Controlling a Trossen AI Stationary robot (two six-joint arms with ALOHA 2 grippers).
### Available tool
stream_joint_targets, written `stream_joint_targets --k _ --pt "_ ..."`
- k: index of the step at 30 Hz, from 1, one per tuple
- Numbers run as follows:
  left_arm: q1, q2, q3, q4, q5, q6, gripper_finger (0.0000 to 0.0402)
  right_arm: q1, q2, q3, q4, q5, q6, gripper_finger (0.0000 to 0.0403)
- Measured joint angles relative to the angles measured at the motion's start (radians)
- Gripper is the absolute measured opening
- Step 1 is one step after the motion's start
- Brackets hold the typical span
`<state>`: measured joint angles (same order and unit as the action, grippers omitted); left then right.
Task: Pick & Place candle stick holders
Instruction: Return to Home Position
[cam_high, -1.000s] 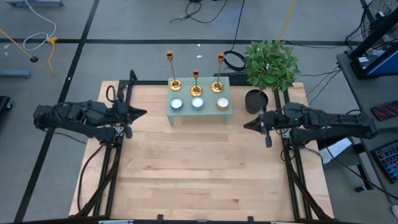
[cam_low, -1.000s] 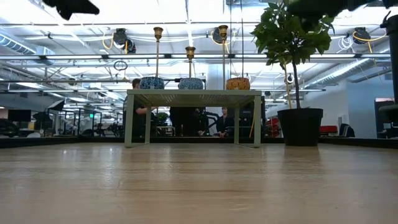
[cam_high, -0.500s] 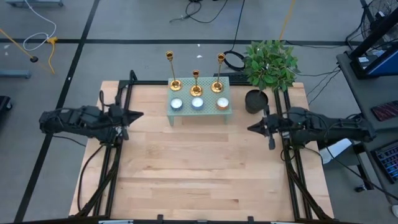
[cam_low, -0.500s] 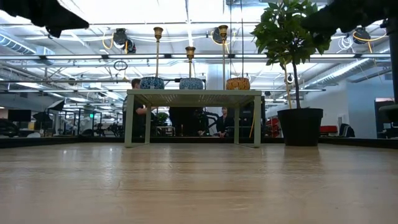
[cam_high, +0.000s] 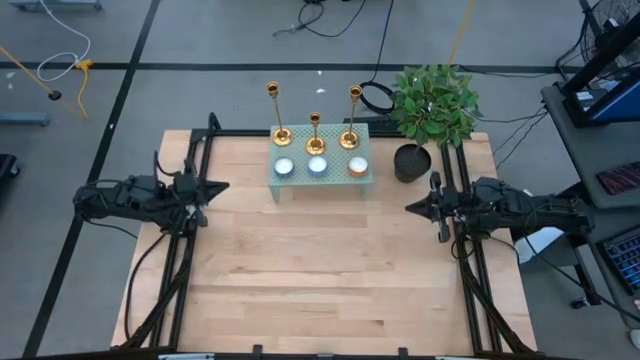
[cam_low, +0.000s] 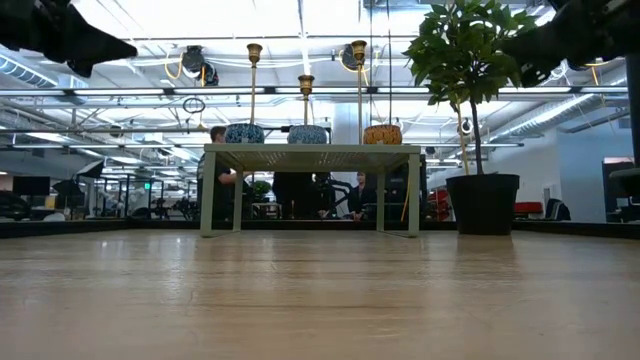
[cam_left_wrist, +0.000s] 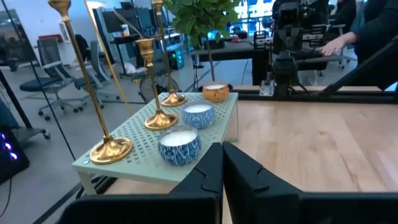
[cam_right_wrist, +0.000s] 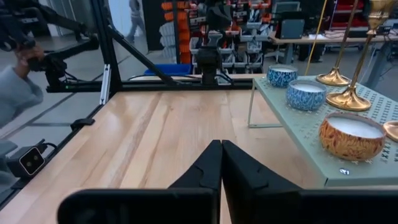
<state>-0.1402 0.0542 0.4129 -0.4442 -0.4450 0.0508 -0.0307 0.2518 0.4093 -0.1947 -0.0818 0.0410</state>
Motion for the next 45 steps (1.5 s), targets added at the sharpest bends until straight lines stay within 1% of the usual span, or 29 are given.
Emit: stream_joint_targets --k 4,9,12,16,19,25,28,32,34,35,36,41,45 --pt "0.000 -0.028 -0.054 0.053 0.004 0.041 0.0014 0.000 -0.065 -0.040 0.000 -0.001 0.000 0.0001" --pt "0.000 -0.044 -0.137 0.159 0.060 0.104 0.0022 0.000 -0.145 -0.084 0.003 -0.001 0.026 0.0001" --pt "0.000 -0.045 -0.172 0.211 0.062 0.125 0.0019 0.000 -0.192 -0.112 0.004 0.000 0.027 0.0001" --pt "0.000 -0.044 -0.229 0.282 0.062 0.129 0.0005 0.000 -0.250 -0.154 0.013 0.001 0.027 0.0001" --pt "0.000 -0.044 -0.279 0.328 0.063 0.128 0.0006 0.000 -0.249 -0.189 0.068 -0.001 0.026 0.0002" --pt "0.000 -0.044 -0.370 0.436 0.063 0.138 0.0025 -0.001 -0.248 -0.252 0.166 0.002 0.027 0.0002" --pt "0.000 -0.042 -0.387 0.482 0.070 0.147 0.0021 -0.001 -0.249 -0.297 0.244 0.002 0.030 0.0002" --pt "0.001 -0.039 -0.387 0.481 0.090 0.162 0.0006 -0.001 -0.247 -0.362 0.347 0.002 0.038 0.0002" --pt "0.001 -0.035 -0.387 0.478 0.098 0.153 0.0004 -0.001 -0.249 -0.391 0.368 0.002 0.040 0.0002" --pt "0.001 -0.035 -0.387 0.477 0.103 0.148 0.0004 -0.001 -0.248 -0.390 0.347 0.005 0.047 0.0002" --pt "0.001 -0.035 -0.387 0.476 0.105 0.145 0.0007 -0.001 -0.243 -0.390 0.327 0.006 0.059 0.0002" --pt "0.001 -0.035 -0.387 0.475 0.104 0.131 0.0028 -0.001 -0.236 -0.391 0.338 0.006 0.068 0.0002" --pt "0.001 -0.035 -0.387 0.474 0.104 0.130 0.0031 -0.001 -0.236 -0.392 0.318 0.004 0.062 0.0002"
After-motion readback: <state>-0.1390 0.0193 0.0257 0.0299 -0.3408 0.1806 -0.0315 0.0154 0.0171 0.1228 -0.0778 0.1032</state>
